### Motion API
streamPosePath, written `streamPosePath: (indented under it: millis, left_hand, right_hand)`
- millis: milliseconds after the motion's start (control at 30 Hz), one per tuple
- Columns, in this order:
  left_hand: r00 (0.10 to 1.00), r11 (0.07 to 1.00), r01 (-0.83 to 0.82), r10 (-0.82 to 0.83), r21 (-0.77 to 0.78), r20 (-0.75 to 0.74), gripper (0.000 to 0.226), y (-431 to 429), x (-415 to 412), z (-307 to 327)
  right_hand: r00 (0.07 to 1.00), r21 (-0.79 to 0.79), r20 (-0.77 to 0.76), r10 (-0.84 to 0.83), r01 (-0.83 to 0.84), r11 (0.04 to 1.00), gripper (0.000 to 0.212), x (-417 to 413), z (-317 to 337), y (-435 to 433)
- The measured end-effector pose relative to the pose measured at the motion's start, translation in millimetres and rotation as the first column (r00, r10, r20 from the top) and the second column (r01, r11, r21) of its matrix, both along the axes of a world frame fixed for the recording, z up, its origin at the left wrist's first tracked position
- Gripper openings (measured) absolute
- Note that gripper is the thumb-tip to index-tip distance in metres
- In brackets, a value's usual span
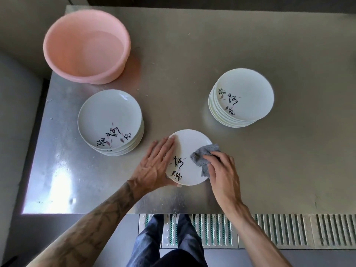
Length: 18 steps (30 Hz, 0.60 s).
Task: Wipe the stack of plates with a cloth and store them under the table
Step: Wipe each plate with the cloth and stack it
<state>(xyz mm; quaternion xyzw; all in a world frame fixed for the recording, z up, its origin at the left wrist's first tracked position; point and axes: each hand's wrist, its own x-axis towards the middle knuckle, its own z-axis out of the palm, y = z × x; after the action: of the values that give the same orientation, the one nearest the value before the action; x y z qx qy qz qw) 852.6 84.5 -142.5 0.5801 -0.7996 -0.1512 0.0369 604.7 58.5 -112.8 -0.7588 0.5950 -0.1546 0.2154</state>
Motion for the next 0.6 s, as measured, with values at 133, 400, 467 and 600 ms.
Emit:
streamPosePath:
  millis: [133, 400, 467, 600]
  left_hand:
    - [0.998, 0.993, 0.023, -0.029, -0.113, -0.056, 0.113, 3.6, -2.4, 2.9]
    - [0.988, 0.999, -0.04, 0.037, -0.021, -0.149, 0.085, -2.3, 0.6, 35.3]
    - [0.975, 0.997, -0.07, 0.06, -0.04, -0.214, 0.075, -5.5, 2.0, 47.5]
    - [0.873, 0.971, -0.237, 0.233, 0.045, -0.429, 0.053, -11.9, -1.4, 65.6]
  right_hand:
    - [0.998, -0.009, 0.032, -0.046, 0.046, 0.999, 0.033, -6.2, 7.7, 4.7]
    - [0.926, -0.12, 0.303, -0.226, 0.272, 0.955, 0.03, -13.7, 44.7, -13.6]
    - [0.912, -0.107, 0.341, -0.227, 0.278, 0.955, 0.029, -9.6, 50.6, -19.1]
    - [0.896, -0.082, 0.385, -0.223, 0.274, 0.958, 0.027, 11.5, 53.0, -29.1]
